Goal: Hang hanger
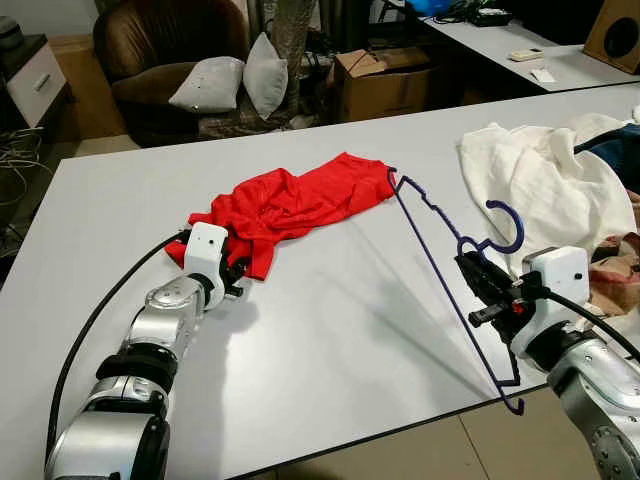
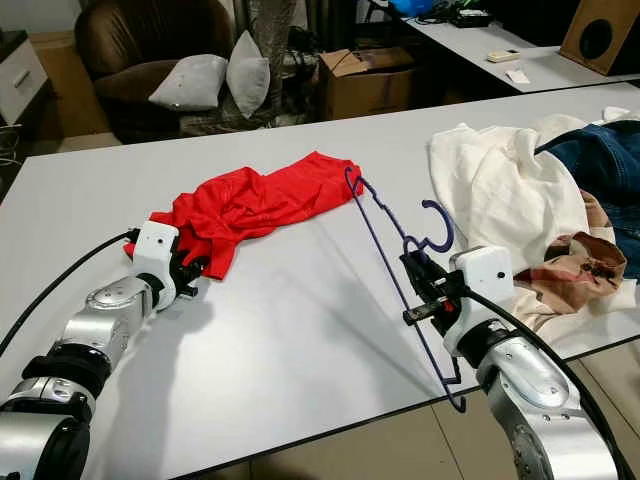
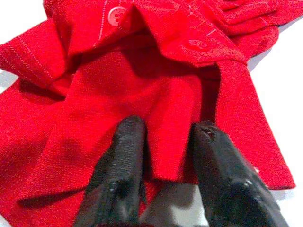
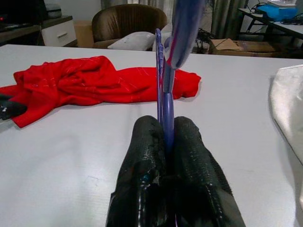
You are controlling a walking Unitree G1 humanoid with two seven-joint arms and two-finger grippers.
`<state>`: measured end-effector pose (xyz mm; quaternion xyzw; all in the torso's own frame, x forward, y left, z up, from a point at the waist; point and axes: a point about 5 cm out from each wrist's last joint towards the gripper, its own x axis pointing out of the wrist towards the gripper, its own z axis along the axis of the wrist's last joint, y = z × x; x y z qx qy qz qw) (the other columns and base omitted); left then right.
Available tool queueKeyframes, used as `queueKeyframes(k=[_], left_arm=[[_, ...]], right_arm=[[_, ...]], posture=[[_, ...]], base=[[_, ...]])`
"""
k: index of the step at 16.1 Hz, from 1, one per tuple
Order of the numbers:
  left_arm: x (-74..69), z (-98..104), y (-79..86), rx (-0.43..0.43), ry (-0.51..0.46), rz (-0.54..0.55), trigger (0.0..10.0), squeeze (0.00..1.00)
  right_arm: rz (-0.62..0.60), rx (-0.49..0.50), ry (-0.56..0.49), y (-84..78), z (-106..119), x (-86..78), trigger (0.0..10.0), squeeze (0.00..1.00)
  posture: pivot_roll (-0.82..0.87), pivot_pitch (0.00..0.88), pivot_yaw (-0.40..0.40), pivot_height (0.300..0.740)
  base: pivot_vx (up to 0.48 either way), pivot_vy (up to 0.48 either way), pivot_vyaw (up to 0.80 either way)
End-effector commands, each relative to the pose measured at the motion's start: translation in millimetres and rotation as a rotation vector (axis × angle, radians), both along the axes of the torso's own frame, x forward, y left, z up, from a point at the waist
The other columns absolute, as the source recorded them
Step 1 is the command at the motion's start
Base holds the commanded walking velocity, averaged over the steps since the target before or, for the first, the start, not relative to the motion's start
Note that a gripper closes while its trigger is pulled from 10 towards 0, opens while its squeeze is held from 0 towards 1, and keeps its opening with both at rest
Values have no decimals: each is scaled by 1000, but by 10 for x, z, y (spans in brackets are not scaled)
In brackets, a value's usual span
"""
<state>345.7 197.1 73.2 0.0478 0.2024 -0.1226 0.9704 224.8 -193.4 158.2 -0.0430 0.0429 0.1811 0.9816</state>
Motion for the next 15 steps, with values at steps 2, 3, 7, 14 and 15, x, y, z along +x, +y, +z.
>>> queueKeyframes(k=[2,3,7,14,15], left_arm=[[30,47,26,-20,-11,1,0,0],[44,73,29,-28,-21,1,0,0],[232,468,143,-70,-144,28,0,0],[546,2582,392,-322,-785,8,0,0],[550,2626,312,-332,-780,-56,0,0]], right_arm=[[20,-5,-1,45,-8,-10,10000,0],[21,-9,4,48,-19,-11,10000,0],[-18,-17,28,46,-94,5,10000,0],[-208,52,-100,-140,74,124,10000,0],[-233,64,-117,-172,97,126,10000,0]], posture=[[-88,0,45,740],[-88,0,47,740],[-83,0,56,740],[-66,0,68,740],[-66,0,71,740]], base=[[0,0,0],[0,0,0],[0,0,0],[0,0,0],[0,0,0]])
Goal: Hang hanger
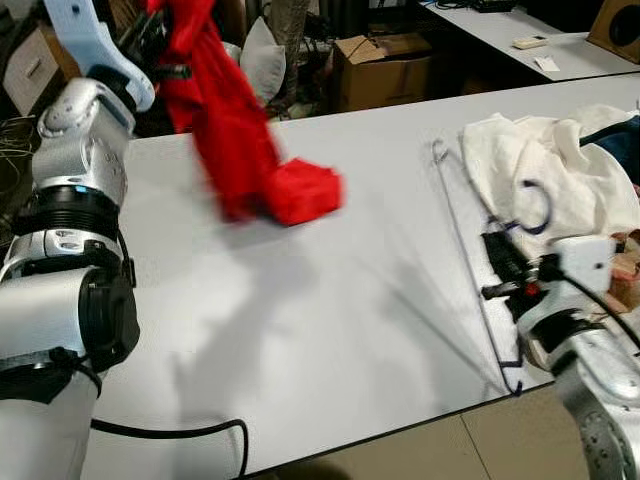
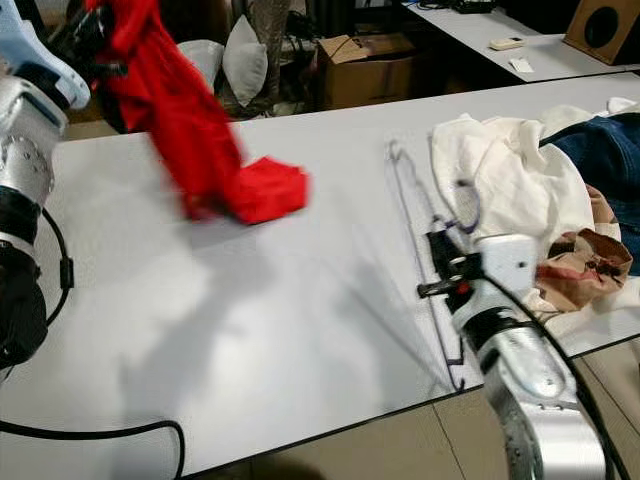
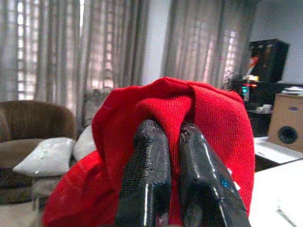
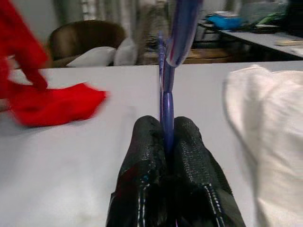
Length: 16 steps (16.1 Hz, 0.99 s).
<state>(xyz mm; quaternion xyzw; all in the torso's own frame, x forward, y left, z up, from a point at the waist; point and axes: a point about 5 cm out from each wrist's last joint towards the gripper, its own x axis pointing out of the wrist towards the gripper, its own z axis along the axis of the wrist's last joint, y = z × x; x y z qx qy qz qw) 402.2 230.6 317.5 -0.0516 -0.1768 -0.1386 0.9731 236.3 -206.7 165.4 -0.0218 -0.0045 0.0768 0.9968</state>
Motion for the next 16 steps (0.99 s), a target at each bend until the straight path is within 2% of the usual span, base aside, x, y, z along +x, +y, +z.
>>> queueKeyframes(k=[1,2,3,4,5,7,8,9,10,11,13,14,15,16], left_arm=[[-3,33,-153,62,-6,-93,0,0],[-4,-221,-280,159,69,-148,0,0],[-79,-707,-473,294,188,-239,0,0],[-164,-923,-572,338,237,-292,0,0],[-427,-1316,-770,440,343,-457,0,0],[-668,-1538,-895,529,407,-615,0,0],[-846,-1664,-960,590,446,-723,2824,0],[-882,-1644,-1028,546,435,-740,10000,0],[-889,-1572,-1087,501,404,-734,10000,1000],[-908,-1537,-1119,483,395,-754,10000,1000],[-1046,-1468,-1208,479,383,-837,10000,1000],[-1167,-1522,-1270,573,397,-920,10000,1000],[-1212,-1591,-1284,655,415,-946,10000,1000],[-1218,-1615,-1291,682,420,-944,10000,1000]], right_arm=[[-36,15,-30,-53,37,5,10000,0],[-42,16,-36,-59,43,0,10000,0],[-54,17,-45,-70,51,-11,10000,0],[-68,20,-52,-86,61,-17,10000,0],[-103,21,-56,-132,71,-22,10000,0],[-112,26,-53,-160,76,-22,10000,0],[-90,19,-38,-165,72,-15,10000,0],[-71,2,-23,-174,70,-1,10000,0],[-68,-3,-23,-187,81,6,10000,0],[-69,-2,-26,-194,94,9,10000,0],[-74,-5,-31,-225,117,7,10000,0],[-85,-25,-14,-270,99,-11,10000,0],[-89,-43,6,-299,80,-28,10000,0],[-97,-63,23,-324,66,-38,10000,0]], posture=[[-69,0,72,740],[-71,0,72,740],[-72,0,69,740],[-73,0,65,740],[-73,0,60,740],[-69,0,46,740],[-65,0,36,740],[-64,0,24,740],[-67,0,23,740],[-68,0,25,740],[-75,0,29,740],[-83,0,37,740],[-88,0,42,740],[-88,0,42,740]], base=[[0,0,0],[0,0,0],[0,0,0],[0,0,0],[0,0,0],[0,0,0],[0,0,0],[0,0,0],[0,0,0],[0,0,0],[0,0,0],[0,0,0],[0,0,0],[0,0,0]])
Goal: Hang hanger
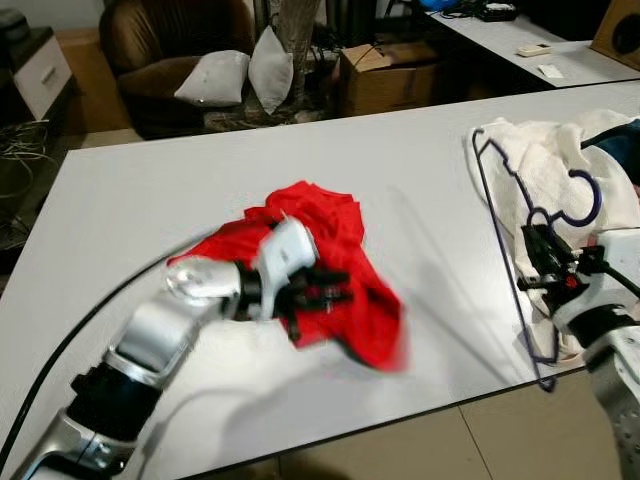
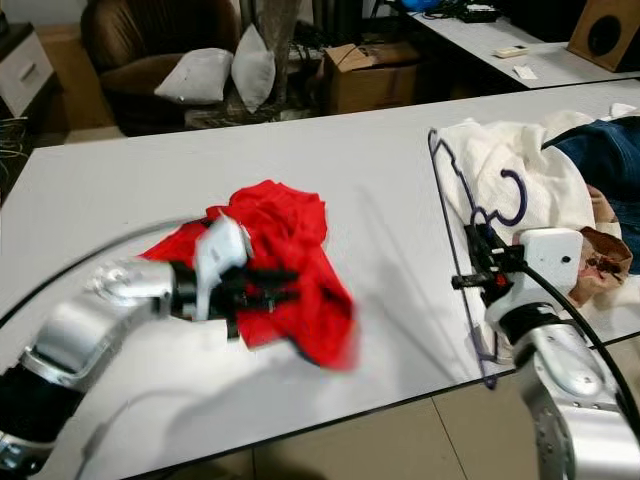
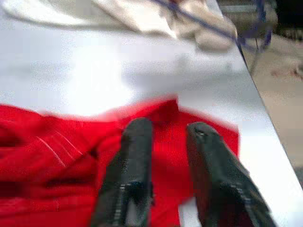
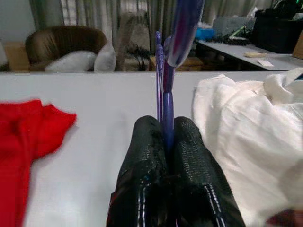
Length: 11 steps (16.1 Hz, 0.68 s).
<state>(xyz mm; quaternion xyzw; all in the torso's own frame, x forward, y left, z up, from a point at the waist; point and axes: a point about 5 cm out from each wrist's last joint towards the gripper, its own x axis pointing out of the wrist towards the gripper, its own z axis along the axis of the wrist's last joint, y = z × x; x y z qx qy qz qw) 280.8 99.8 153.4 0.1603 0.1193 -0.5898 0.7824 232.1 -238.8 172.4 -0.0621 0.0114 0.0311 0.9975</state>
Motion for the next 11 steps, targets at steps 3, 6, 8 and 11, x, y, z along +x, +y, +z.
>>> queueKeyframes(k=[3,6,8,11], left_arm=[[-54,-70,-9,112,-17,-31,10000,1000],[121,-3,66,1,-29,143,10000,1000],[310,7,301,-12,-77,356,10000,1000],[331,-169,524,71,-13,492,10000,0]], right_arm=[[-62,-19,56,-182,-41,-69,10000,0],[148,-1,93,-155,12,-274,10000,0],[324,67,137,-145,59,-514,10000,0],[335,28,221,-264,17,-705,10000,0]], posture=[[-108,0,64,740],[-137,0,97,740],[-147,0,105,740],[-183,0,123,740]], base=[[0,0,0],[0,0,0],[0,0,0],[0,0,0]])
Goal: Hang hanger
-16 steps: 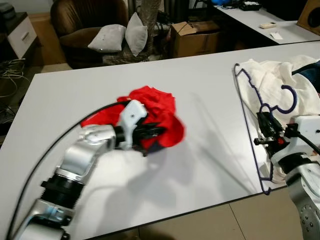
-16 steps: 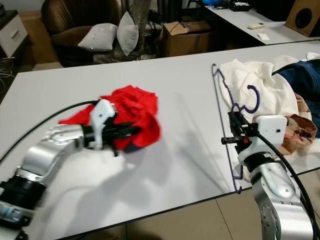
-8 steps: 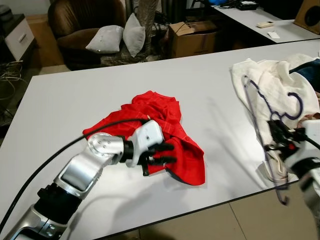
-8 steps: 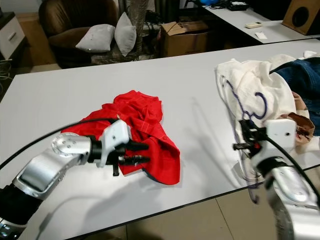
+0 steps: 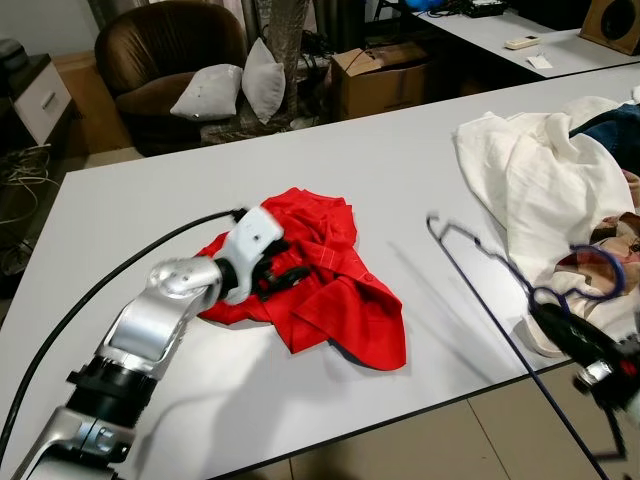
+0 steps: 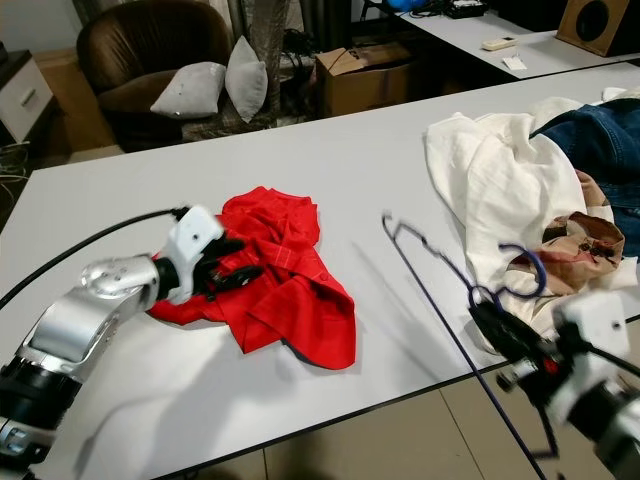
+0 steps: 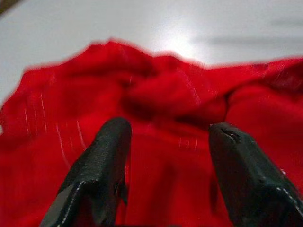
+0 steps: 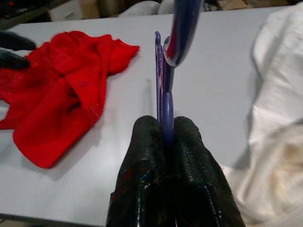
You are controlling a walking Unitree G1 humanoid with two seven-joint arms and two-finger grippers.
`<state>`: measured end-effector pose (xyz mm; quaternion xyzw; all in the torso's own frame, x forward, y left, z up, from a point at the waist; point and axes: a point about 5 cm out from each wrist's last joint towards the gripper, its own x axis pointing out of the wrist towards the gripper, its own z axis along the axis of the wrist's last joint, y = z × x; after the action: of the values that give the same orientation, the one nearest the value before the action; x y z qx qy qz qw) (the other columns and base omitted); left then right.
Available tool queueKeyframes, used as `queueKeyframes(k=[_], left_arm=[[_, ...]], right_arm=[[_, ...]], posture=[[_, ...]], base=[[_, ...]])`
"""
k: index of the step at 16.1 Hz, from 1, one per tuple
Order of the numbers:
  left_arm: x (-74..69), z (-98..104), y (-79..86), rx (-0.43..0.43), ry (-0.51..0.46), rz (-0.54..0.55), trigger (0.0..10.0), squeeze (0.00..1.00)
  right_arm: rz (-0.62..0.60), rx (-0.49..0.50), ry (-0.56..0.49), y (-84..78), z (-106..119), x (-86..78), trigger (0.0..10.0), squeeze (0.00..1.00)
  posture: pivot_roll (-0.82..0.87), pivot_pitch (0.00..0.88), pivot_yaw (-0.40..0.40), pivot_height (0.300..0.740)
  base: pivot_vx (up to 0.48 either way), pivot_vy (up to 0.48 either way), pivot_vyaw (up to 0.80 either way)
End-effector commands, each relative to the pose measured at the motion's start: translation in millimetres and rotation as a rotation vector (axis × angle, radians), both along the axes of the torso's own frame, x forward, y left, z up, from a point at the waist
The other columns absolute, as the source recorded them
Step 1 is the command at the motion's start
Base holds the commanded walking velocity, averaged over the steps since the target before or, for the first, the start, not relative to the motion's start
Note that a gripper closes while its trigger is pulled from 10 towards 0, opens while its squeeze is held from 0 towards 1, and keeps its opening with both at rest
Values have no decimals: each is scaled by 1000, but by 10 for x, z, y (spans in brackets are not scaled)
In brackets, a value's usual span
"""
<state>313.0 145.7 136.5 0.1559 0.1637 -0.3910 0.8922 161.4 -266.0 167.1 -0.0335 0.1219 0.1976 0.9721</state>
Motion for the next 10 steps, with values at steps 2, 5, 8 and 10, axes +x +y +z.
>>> queueKeyframes(k=[2,5,8,10], left_arm=[[-86,-126,57,-70,141,71,10000,0],[-60,-298,-30,-179,207,182,10000,0],[22,-394,-29,-201,185,277,0,0],[64,-369,-52,-255,163,275,0,0]], right_arm=[[-51,5,-63,-81,121,-23,10000,0],[-47,23,-65,-96,139,-28,10000,0],[-9,61,-80,9,149,29,10000,0],[9,78,-74,55,114,52,10000,0]], posture=[[-191,0,114,740],[-206,0,106,740],[-208,0,90,740],[-202,0,93,740]], base=[[0,0,0],[0,0,0],[0,0,0],[0,0,0]])
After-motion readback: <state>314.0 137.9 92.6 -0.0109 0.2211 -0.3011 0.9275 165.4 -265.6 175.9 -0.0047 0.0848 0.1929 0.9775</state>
